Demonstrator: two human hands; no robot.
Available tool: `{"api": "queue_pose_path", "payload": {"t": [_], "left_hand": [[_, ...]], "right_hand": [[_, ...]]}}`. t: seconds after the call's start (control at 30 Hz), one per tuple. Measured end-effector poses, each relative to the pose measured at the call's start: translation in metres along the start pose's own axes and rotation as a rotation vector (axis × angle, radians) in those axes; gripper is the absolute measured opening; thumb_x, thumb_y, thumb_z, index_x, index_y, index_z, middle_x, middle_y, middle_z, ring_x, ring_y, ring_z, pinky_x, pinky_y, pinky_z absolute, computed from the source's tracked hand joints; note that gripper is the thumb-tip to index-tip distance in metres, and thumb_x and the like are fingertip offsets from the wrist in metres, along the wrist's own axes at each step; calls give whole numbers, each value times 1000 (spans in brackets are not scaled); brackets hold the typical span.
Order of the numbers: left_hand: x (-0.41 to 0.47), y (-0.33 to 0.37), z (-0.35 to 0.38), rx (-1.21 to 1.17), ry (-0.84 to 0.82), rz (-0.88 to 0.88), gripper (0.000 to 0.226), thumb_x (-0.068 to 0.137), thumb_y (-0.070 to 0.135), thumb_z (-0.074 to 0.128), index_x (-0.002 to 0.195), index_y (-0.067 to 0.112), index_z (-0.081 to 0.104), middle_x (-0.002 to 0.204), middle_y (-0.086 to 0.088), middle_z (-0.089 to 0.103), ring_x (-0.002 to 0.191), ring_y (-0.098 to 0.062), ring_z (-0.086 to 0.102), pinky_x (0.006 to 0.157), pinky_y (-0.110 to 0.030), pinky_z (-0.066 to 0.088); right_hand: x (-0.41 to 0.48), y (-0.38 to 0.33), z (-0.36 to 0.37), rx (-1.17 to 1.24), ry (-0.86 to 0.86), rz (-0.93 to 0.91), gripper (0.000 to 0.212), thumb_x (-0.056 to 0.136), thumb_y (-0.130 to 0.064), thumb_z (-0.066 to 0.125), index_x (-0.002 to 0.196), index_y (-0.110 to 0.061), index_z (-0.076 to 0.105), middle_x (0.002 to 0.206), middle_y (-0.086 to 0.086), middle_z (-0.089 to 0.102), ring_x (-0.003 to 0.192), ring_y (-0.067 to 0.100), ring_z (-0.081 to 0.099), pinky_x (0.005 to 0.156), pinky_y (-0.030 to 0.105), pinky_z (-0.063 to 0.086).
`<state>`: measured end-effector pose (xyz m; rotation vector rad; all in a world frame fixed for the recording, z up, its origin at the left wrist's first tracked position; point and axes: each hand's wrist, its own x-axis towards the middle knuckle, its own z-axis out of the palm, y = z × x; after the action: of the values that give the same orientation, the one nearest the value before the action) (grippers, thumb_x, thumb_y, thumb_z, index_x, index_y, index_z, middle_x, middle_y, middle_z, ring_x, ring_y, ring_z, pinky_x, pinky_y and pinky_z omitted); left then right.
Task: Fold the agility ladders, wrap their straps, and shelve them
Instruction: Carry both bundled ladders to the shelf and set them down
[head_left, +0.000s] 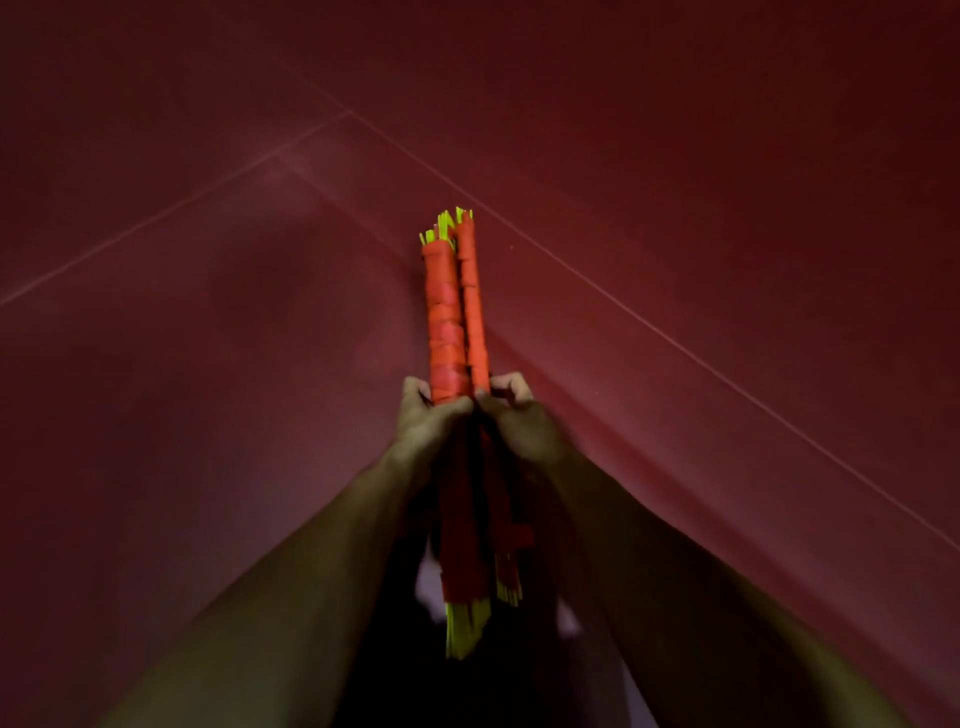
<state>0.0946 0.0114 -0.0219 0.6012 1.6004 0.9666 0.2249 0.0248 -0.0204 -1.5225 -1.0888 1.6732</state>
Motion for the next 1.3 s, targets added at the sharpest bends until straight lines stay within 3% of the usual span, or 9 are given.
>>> {"api": "queue_pose_path", "payload": {"t": [0.1, 0.23, 0.4, 0.5, 0.6, 0.83, 0.97, 1.13, 1.3], "left_hand": [[-2, -5, 5, -52, 35, 13, 39, 82, 0, 70, 91, 19, 37, 77, -10, 52, 61, -16, 54, 55, -28, 51], [-27, 24, 7, -75, -11, 127, 51, 61, 32, 80, 88, 24, 37, 82, -11, 52, 72, -19, 51, 66, -40, 47], [-74, 117, 19, -20, 7, 243, 57, 60, 47, 83, 90, 22, 41, 78, -2, 51, 68, -14, 49, 65, -40, 45], [-116, 208, 30, 31, 18, 272, 56, 60, 49, 81, 87, 23, 39, 76, 3, 49, 68, -14, 49, 69, -47, 51], [-176, 326, 41, 79, 16, 291, 58, 57, 58, 77, 83, 27, 36, 76, 7, 51, 67, -14, 50, 80, -50, 53], [-369, 644, 59, 144, -22, 465, 47, 79, 50, 75, 85, 25, 35, 73, 8, 47, 65, -15, 45, 67, -34, 40], [-462, 793, 93, 164, -27, 553, 39, 88, 48, 67, 86, 25, 36, 72, 7, 49, 65, -15, 45, 63, -34, 36], [-556, 921, 156, 142, -48, 645, 28, 87, 47, 60, 88, 24, 44, 78, 1, 55, 75, -19, 51, 70, -35, 40], [-625, 997, 230, -19, -138, 689, 27, 86, 44, 63, 89, 21, 49, 77, 0, 58, 66, -17, 56, 69, -35, 51]], "right_hand": [[-3, 1, -5, 63, -25, -5, 7, 94, -24, 65, 101, -22, 64, 90, 1, 72, 77, 5, 64, 76, 28, 52], [-24, -24, -6, 242, -39, 1, 15, 84, -27, 70, 99, -29, 71, 103, 9, 73, 97, 22, 66, 95, 43, 51], [-75, -124, -29, 265, -115, 19, 18, 99, -18, 54, 117, -21, 60, 95, 13, 72, 75, 18, 68, 62, 27, 54], [-114, -221, -43, 209, -102, 20, 16, 98, -24, 58, 114, -27, 60, 77, 12, 60, 58, 15, 54, 45, 20, 38], [-164, -343, -56, 207, -60, -8, 14, 97, -28, 61, 110, -28, 62, 86, 18, 47, 62, 16, 39, 49, 22, 25], [-339, -669, -98, 198, -73, -127, 24, 97, -20, 59, 120, -27, 60, 94, 5, 66, 72, 12, 59, 47, 20, 45], [-414, -814, -136, 235, -32, -267, 24, 96, -18, 59, 118, -27, 60, 91, 3, 65, 71, 11, 57, 57, 22, 42], [-491, -939, -206, 184, -2, -435, 31, 95, -19, 63, 125, -19, 56, 66, -2, 61, 42, 2, 46, 39, 16, 34], [-539, -1017, -289, 172, 47, -563, 34, 92, -24, 68, 124, -13, 59, 83, 9, 64, 59, 13, 53, 48, 18, 42]]}}
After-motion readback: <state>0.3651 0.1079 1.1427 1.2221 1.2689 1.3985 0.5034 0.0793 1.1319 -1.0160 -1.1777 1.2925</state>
